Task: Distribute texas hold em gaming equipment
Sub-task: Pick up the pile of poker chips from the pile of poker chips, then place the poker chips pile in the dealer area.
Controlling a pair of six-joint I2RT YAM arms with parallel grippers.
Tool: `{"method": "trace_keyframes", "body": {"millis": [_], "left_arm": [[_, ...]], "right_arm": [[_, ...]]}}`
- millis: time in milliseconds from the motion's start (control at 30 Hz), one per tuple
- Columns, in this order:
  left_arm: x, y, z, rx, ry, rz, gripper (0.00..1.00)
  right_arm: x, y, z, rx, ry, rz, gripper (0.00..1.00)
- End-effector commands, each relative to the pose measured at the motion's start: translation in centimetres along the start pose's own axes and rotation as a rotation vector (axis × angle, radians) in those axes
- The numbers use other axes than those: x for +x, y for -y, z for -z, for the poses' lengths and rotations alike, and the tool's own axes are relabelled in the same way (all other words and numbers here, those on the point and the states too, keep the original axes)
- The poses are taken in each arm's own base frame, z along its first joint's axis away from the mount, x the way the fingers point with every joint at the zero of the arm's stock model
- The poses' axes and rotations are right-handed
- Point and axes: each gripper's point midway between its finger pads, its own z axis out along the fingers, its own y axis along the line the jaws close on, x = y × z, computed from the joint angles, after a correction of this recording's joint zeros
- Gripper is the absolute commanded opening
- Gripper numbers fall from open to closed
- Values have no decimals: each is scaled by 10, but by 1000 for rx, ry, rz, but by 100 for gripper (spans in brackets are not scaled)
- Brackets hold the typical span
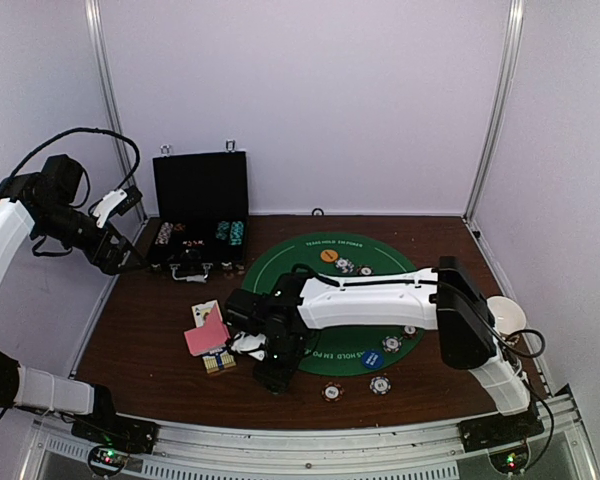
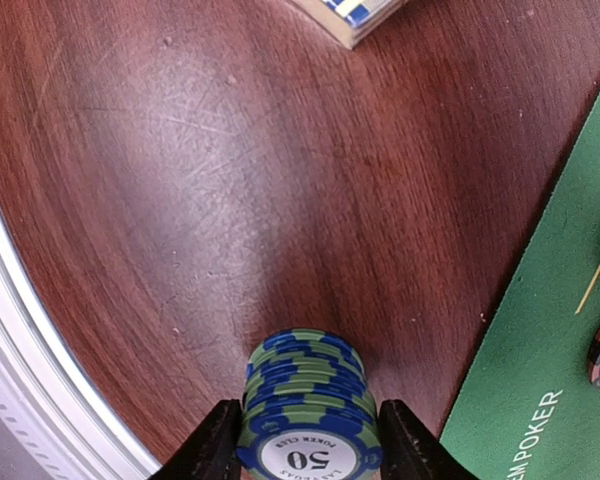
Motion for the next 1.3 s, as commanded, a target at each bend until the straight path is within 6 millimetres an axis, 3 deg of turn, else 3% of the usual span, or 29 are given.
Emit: {"method": "trace_keyframes", "body": {"millis": [0,333,633,833,1100,1267], "left_arm": [[1,2,2,6,4,-2,98],[1,2,2,5,4,-2,97],[1,1,1,6,3,-1,97],[0,1,2,4,6,-3,98],[-1,1,2,7,7,-5,97],[-1,1,0,14,5,-1,97]], "right_arm": [[-6,-1,10,0,22,10,49],[-5,-1,13,0,21,11,30],[-17,8,57,64,95,11,13],[-15,36,79,109,132,-52,11],[13,85,62,138,87,-186,9],[29,99,40,131,46,-236,8]]}}
